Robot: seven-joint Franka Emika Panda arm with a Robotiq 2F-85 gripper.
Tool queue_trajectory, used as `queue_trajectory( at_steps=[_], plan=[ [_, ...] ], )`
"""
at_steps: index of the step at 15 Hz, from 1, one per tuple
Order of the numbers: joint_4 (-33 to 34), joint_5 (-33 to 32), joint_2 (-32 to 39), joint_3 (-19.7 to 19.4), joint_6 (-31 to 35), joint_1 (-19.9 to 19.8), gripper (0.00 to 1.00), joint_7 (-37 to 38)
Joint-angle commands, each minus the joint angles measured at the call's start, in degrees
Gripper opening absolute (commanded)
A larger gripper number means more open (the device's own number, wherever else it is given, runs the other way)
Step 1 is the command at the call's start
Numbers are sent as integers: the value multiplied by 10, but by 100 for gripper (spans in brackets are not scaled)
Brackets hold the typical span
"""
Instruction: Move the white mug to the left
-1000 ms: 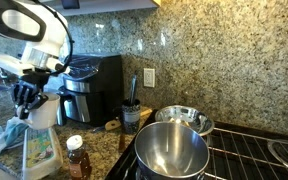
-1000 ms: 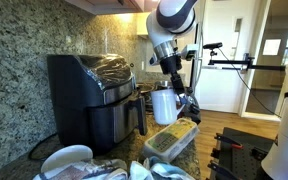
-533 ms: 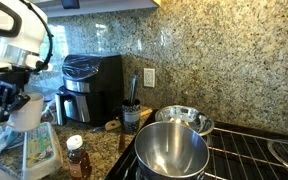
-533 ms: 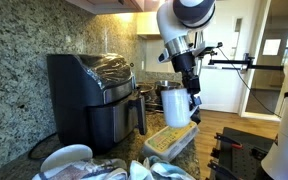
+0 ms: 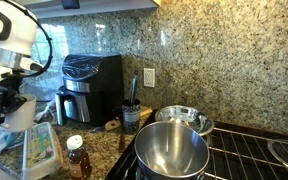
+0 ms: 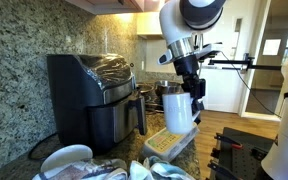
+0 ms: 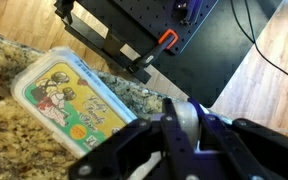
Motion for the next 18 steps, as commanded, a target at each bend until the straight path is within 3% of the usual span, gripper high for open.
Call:
queue_trajectory(
  at_steps=[1, 8, 13, 18],
  plan=[
    [32, 17, 53, 6, 51, 23, 5, -19],
    [130, 25, 209, 44, 149, 36, 5, -23],
    [206, 8, 271, 68, 137, 25, 5, -20],
    [220, 6, 275, 79, 118, 16, 5, -25]
  ],
)
